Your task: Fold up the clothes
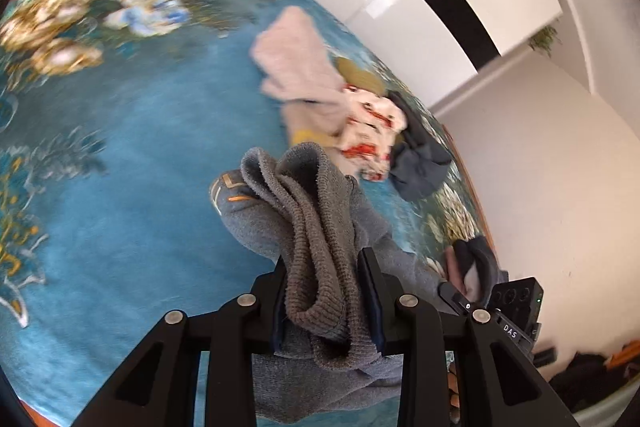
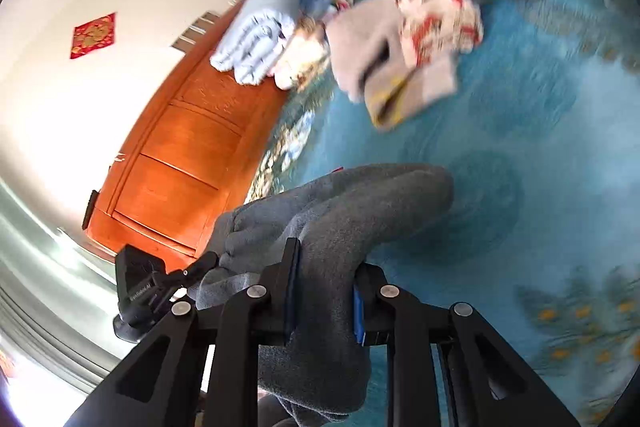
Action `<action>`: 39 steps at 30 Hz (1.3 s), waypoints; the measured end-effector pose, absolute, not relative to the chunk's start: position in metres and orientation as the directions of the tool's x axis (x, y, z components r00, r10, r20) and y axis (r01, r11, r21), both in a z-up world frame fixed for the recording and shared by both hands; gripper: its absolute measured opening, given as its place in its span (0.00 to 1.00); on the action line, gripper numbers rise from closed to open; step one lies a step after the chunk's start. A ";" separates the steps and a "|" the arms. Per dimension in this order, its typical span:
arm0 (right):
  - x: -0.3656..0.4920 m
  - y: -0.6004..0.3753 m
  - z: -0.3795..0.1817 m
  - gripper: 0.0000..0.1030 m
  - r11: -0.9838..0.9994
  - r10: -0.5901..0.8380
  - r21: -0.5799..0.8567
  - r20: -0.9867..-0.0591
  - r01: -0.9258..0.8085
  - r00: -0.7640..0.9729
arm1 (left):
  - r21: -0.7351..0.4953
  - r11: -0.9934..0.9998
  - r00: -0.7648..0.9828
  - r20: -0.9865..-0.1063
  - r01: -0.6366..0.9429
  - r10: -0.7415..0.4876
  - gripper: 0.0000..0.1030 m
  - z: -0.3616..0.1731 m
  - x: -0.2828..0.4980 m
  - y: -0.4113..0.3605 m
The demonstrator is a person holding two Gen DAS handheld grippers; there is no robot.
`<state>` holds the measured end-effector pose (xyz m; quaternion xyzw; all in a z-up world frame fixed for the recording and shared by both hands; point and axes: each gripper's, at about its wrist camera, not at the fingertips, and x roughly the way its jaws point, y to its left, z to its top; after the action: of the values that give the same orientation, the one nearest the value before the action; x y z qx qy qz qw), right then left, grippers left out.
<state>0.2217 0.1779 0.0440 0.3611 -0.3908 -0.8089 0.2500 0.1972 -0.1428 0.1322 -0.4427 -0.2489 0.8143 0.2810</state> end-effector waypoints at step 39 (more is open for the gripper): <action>0.387 0.676 0.114 0.24 -0.657 -0.006 0.672 -0.459 -0.343 -0.888 | -0.539 -0.528 -0.104 -0.628 -0.656 0.771 0.49 0.170 0.231 0.353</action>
<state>0.3866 0.6760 0.1136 0.2162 -0.4033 -0.8840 -0.0954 0.2309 0.3532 0.1696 -0.4645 -0.0620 0.7405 0.4817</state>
